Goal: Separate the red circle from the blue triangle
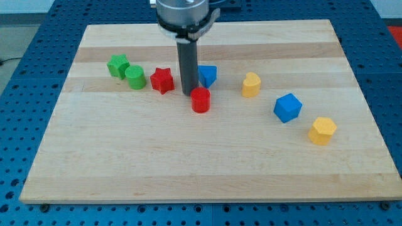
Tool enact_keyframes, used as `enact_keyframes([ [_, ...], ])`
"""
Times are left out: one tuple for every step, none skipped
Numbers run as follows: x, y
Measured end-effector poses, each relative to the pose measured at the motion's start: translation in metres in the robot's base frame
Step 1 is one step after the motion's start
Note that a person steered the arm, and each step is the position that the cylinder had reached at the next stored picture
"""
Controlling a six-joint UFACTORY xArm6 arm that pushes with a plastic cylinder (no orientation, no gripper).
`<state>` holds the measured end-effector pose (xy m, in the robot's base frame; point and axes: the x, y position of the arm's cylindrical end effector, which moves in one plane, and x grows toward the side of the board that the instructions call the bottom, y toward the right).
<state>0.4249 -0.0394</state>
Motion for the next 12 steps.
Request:
enact_keyframes([
  [0.036, -0.011],
  [0.081, -0.012],
  [0.110, -0.006],
  [0.084, 0.057],
  [0.060, 0.078],
  [0.051, 0.052],
  [0.051, 0.039],
  [0.048, 0.026],
  [0.041, 0.019],
  [0.035, 0.016],
  [0.031, 0.014],
  [0.014, 0.017],
])
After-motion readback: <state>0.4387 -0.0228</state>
